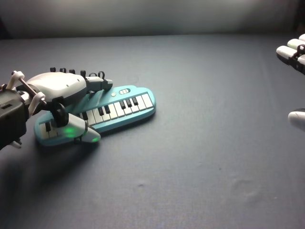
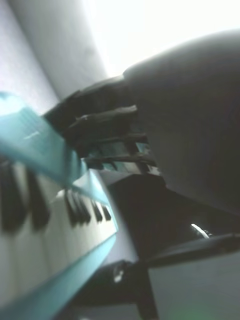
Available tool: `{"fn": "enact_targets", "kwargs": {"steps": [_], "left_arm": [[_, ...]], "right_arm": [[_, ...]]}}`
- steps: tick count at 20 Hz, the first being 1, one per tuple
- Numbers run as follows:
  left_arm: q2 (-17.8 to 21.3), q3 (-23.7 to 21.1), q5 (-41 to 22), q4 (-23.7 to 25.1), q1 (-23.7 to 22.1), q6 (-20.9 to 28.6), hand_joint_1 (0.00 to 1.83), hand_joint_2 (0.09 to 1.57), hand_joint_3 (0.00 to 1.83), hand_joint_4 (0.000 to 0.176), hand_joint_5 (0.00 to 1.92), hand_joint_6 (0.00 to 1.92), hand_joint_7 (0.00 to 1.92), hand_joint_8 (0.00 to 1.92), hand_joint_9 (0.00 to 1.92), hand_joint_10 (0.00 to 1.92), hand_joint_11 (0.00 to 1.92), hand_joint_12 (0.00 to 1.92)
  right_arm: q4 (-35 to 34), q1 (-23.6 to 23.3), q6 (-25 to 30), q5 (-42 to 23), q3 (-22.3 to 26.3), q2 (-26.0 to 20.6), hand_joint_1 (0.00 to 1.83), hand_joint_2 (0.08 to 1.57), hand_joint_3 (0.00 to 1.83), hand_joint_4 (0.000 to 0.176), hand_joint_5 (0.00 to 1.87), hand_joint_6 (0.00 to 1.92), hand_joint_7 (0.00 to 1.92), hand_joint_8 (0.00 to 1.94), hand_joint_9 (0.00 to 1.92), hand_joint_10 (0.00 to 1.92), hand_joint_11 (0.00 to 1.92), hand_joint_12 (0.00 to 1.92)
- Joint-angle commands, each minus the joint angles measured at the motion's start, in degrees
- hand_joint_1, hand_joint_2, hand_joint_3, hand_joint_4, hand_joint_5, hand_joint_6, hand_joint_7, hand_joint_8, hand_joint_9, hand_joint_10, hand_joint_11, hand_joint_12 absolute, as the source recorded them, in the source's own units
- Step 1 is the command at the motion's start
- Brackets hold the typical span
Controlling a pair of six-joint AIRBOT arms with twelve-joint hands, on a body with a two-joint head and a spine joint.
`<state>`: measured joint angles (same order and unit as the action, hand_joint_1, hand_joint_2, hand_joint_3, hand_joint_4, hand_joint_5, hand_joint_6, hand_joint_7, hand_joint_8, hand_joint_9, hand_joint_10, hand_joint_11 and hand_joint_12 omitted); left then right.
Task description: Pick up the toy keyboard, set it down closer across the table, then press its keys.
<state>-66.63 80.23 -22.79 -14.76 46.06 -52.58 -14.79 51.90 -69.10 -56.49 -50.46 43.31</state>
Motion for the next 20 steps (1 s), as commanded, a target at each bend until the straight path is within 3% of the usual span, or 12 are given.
{"fn": "enact_targets", "kwargs": {"steps": [1, 2, 3, 5, 6, 7, 8, 10, 13, 14, 16, 20], "left_arm": [[-0.2, 0.3, -3.4, 0.5, -0.3, -0.6, 1.29, 1.14, 0.0, 0.0, 0.42, 0.49, 0.43, 1.05, 0.48, 1.49, 0.56, 1.9], [-0.2, 0.3, -3.5, 0.5, -0.3, -0.6, 1.31, 1.21, 0.0, 0.0, 0.32, 0.96, 0.65, 1.35, 0.53, 1.56, 0.63, 1.92], [-0.2, 0.2, -3.9, 0.5, -0.3, -0.4, 1.31, 1.24, 0.0, 0.0, 0.26, 1.22, 0.68, 1.45, 0.55, 1.63, 0.68, 1.92], [0.1, -0.4, -5.3, 0.7, -0.3, -0.1, 1.3, 1.27, 0.0, 0.0, 0.18, 1.41, 0.63, 1.54, 0.46, 1.7, 0.64, 1.92], [0.6, -1.2, -6.5, 1.1, -0.4, -0.1, 1.39, 1.17, 0.0, 0.0, 0.16, 1.45, 0.34, 1.37, 0.44, 1.71, 0.63, 1.91], [0.9, -1.6, -7.1, 1.4, -0.5, -0.1, 1.42, 1.15, 0.0, 0.0, 0.15, 1.47, 0.27, 1.27, 0.42, 1.7, 0.61, 1.9], [1.5, -2.4, -8.1, 2.2, -0.7, -0.1, 1.57, 1.18, 0.0, 0.0, 0.15, 1.43, 0.25, 1.21, 0.6, 1.59, 0.64, 1.92], [2.5, -4.1, -10.9, 4.8, -1.0, 1.3, 1.6, 1.19, 0.0, 0.0, 0.16, 1.4, 0.27, 1.07, 0.65, 1.55, 0.62, 1.9], [2.4, -5.3, -13.9, 10.7, -1.9, 6.4, 1.6, 1.19, 0.0, 0.0, 0.19, 1.42, 0.26, 1.37, 0.65, 1.56, 0.59, 1.91], [2.0, -5.5, -14.7, 13.2, -2.5, 8.2, 1.4, 1.12, 0.0, 0.0, 0.22, 1.35, 0.27, 1.45, 0.45, 1.69, 0.35, 1.92], [0.7, -5.5, -15.2, 16.9, -3.6, 10.7, 1.32, 1.13, 0.0, 0.0, 0.19, 1.43, 0.2, 1.55, 0.27, 1.83, 0.33, 1.92], [-5.1, -3.0, -14.2, 22.3, -6.5, 15.8, 1.29, 1.14, 0.01, 0.005, 0.17, 1.45, 0.22, 1.4, 0.32, 1.69, 0.39, 1.9]], "right_arm": [[0.0, -0.3, 0.0, -6.9, 0.1, -0.2, 0.09, 1.3, 0.0, 0.0, 0.0, 0.0, 0.0, 0.0, 0.0, 0.0, 0.0, 0.0], [0.0, -0.3, 0.0, -6.9, 0.1, -0.2, 0.09, 1.3, 0.0, 0.0, 0.0, 0.0, 0.0, 0.0, 0.0, 0.0, 0.0, 0.0], [0.0, -0.3, 0.0, -6.9, 0.1, -0.2, 0.09, 1.31, 0.0, 0.0, 0.0, 0.0, 0.0, 0.0, 0.0, 0.0, 0.0, 0.0], [0.0, -0.3, 0.0, -6.9, 0.1, -0.2, 0.1, 1.31, 0.0, 0.0, 0.0, 0.0, 0.0, 0.0, 0.0, 0.0, 0.0, 0.0], [0.0, -0.3, 0.0, -6.9, 0.1, -0.2, 0.1, 1.31, 0.0, 0.0, 0.0, 0.0, 0.0, 0.0, 0.0, 0.0, 0.0, 0.0], [0.0, -0.3, 0.0, -6.9, 0.1, -0.2, 0.1, 1.31, 0.0, 0.0, 0.0, 0.0, 0.0, 0.0, 0.0, 0.0, 0.0, 0.0], [-0.1, -0.2, 0.1, -6.9, 0.1, -0.2, 0.1, 1.31, 0.0, 0.0, 0.0, 0.0, 0.0, 0.0, 0.0, 0.0, 0.0, 0.0], [-0.1, -0.2, 0.1, -6.9, 0.1, -0.2, 0.1, 1.31, 0.0, 0.0, 0.0, 0.0, 0.0, 0.0, 0.0, 0.0, 0.0, 0.0], [-0.1, -0.2, 0.1, -6.9, 0.1, -0.3, 0.1, 1.3, 0.0, 0.0, 0.0, 0.0, 0.0, 0.0, 0.0, 0.0, 0.0, 0.0], [-0.1, -0.2, 0.1, -7.0, 0.1, -0.3, 0.1, 1.31, 0.0, 0.0, 0.0, 0.0, 0.0, 0.0, 0.0, 0.0, 0.0, 0.0], [-0.1, -0.2, 0.1, -7.0, 0.1, -0.3, 0.09, 1.31, 0.0, 0.0, 0.0, 0.0, 0.0, 0.0, 0.0, 0.0, 0.0, 0.0], [0.0, -0.2, 0.1, -7.1, 0.3, -0.4, 0.1, 1.31, 0.0, 0.0, 0.0, 0.0, 0.0, 0.0, 0.0, 0.0, 0.0, 0.0]]}}
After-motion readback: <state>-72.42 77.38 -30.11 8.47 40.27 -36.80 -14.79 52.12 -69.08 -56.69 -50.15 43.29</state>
